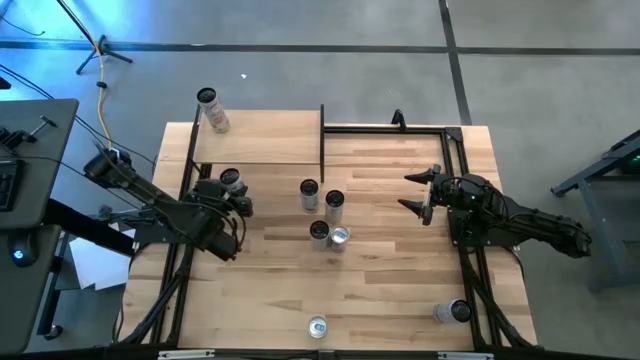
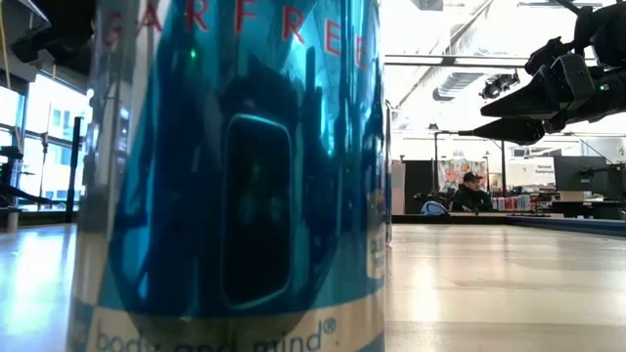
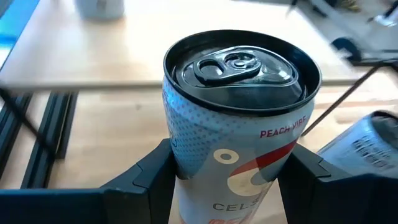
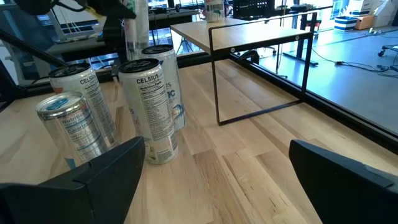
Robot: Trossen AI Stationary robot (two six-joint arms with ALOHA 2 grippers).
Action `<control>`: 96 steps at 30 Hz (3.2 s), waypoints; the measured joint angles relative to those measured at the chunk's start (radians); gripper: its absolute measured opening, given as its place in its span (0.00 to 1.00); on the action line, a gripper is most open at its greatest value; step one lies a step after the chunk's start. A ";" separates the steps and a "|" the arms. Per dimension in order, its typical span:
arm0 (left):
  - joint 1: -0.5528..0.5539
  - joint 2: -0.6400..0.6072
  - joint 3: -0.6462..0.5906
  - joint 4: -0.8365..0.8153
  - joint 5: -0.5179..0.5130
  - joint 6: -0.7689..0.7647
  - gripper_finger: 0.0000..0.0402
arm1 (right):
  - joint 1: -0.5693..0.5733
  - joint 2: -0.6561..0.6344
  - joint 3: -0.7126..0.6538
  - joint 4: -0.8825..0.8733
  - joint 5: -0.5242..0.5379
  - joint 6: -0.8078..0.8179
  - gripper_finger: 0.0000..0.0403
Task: Place canned beverage on shelf
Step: Put the white pink soda can on the shelf aligned with the other white pink soda can
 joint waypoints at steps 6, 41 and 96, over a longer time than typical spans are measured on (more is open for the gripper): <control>0.000 -0.022 0.037 0.000 -0.104 0.131 0.46 | 0.000 0.000 0.000 0.000 0.000 0.000 0.96; 0.498 -0.221 0.185 0.001 -0.129 0.708 0.46 | 0.000 0.000 0.000 0.000 0.000 0.000 0.96; 0.768 -0.218 0.008 0.204 -0.181 0.667 0.46 | 0.000 0.000 0.000 0.000 0.000 0.000 0.96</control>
